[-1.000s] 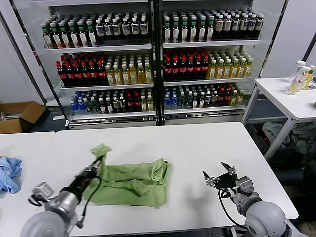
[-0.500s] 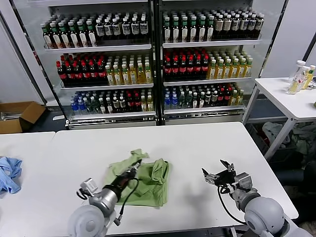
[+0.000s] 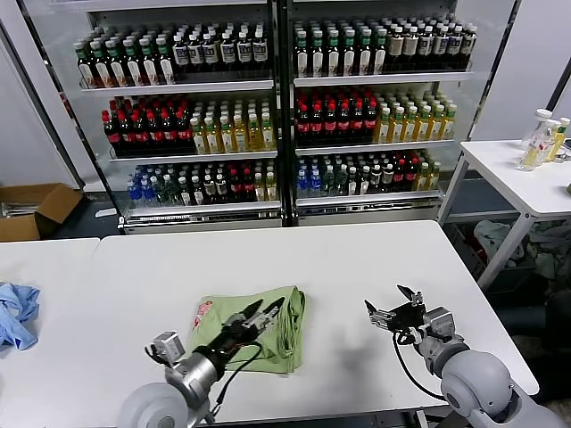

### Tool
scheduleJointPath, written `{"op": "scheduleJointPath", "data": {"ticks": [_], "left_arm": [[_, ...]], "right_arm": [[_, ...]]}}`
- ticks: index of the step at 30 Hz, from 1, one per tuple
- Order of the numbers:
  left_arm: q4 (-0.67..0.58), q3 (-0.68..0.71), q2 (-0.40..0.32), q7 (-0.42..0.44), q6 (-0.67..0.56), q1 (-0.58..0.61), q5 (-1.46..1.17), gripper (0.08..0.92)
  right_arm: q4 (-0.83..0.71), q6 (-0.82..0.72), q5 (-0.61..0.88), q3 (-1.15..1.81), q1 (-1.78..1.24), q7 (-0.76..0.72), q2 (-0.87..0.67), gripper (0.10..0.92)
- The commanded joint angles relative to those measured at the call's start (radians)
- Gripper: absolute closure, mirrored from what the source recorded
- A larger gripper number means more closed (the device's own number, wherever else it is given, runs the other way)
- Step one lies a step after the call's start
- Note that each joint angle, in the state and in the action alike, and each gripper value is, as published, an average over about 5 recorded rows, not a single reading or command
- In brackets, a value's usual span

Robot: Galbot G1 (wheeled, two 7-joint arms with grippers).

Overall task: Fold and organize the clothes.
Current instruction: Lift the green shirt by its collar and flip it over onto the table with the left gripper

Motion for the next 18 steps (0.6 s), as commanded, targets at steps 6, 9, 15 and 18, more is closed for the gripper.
{"op": "scheduleJointPath", "data": {"ticks": [6, 9, 15, 18], "left_arm": [[0.212, -0.189, 0.086, -0.15, -0.077, 0.028, 0.242, 0.196], [0.23, -0.177, 0.075, -0.142, -0.067, 0.028, 0.231, 0.18], [0.228, -0.163, 0.049, -0.081, -0.028, 0.022, 0.154, 0.177], [0.226, -0.159, 0.038, -0.068, -0.008, 0.015, 0.089, 0.177]], "right_arm": [[-0.001, 0.0, -0.003, -0.002, -0.001, 0.001, 0.005, 0.203], [-0.001, 0.0, -0.004, -0.002, -0.001, 0.002, 0.004, 0.203], [0.01, -0.001, -0.003, 0.005, -0.009, 0.002, 0.0, 0.202], [0.014, -0.001, -0.003, 0.011, -0.014, 0.002, -0.002, 0.203]]}}
